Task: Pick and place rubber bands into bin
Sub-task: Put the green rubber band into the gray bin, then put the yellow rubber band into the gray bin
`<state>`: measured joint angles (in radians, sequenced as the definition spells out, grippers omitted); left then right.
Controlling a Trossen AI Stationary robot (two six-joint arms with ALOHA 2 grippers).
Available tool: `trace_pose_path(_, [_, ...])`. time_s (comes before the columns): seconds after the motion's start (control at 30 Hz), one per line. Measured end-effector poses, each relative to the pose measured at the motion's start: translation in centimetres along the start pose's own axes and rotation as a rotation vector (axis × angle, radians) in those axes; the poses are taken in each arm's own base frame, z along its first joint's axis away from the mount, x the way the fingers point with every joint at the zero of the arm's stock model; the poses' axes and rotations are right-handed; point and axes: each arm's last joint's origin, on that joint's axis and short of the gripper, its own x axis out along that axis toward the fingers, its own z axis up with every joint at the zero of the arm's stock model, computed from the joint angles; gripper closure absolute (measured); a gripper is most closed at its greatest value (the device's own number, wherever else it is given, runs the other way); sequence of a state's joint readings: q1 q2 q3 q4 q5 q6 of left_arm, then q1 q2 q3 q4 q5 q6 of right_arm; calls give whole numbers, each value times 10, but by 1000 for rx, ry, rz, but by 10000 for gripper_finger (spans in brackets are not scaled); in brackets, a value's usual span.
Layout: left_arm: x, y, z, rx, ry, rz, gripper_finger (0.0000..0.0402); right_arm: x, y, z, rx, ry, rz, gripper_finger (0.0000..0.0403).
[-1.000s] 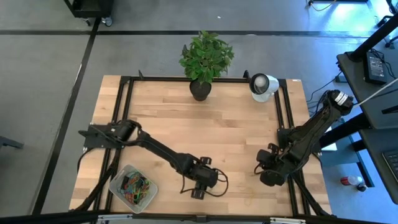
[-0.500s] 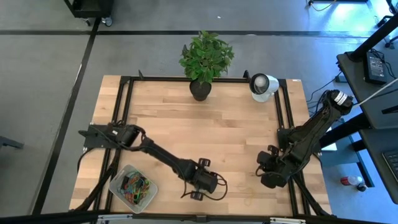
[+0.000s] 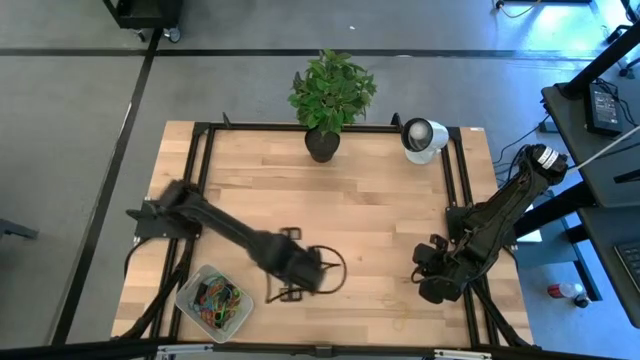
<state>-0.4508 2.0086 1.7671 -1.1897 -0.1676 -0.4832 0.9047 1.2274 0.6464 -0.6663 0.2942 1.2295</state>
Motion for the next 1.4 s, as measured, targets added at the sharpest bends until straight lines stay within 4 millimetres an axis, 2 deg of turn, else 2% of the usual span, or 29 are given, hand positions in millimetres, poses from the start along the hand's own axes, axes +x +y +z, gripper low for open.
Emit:
trace_pose_path(0.07, [-26,8,-13,-59,-26,31,399,0,1,0,8,-4,10,398])
trace_pose_path(0.2, [-80,25,-51,-194,-81,42,399,0,2,2,52,-39,16,396])
trace_pose_path(0.27, [-91,28,-74,-251,-55,60,399,0,3,3,88,-61,15,395])
trace_pose_path(0.43, [-90,12,-126,-346,64,-20,399,0,6,4,153,-93,42,394])
trace_pose_path(0.57, [-67,-15,-160,-404,147,-26,399,0,11,6,173,-109,94,398])
trace_pose_path(0.73, [-41,-46,-190,-473,131,-131,399,5,17,8,218,-120,131,399])
trace_pose_path(0.83, [-31,-52,-205,-553,130,-122,398,9,21,10,265,-114,117,401])
trace_pose_path(0.97, [-27,-54,-215,-574,160,-104,378,8,37,17,292,-110,111,401])
trace_pose_path(1.2, [-27,-53,-221,-545,174,-74,306,2,63,26,328,0,-5,401])
trace_pose_path(1.4, [-27,-46,-222,-527,147,0,255,14,76,25,365,60,-46,391])
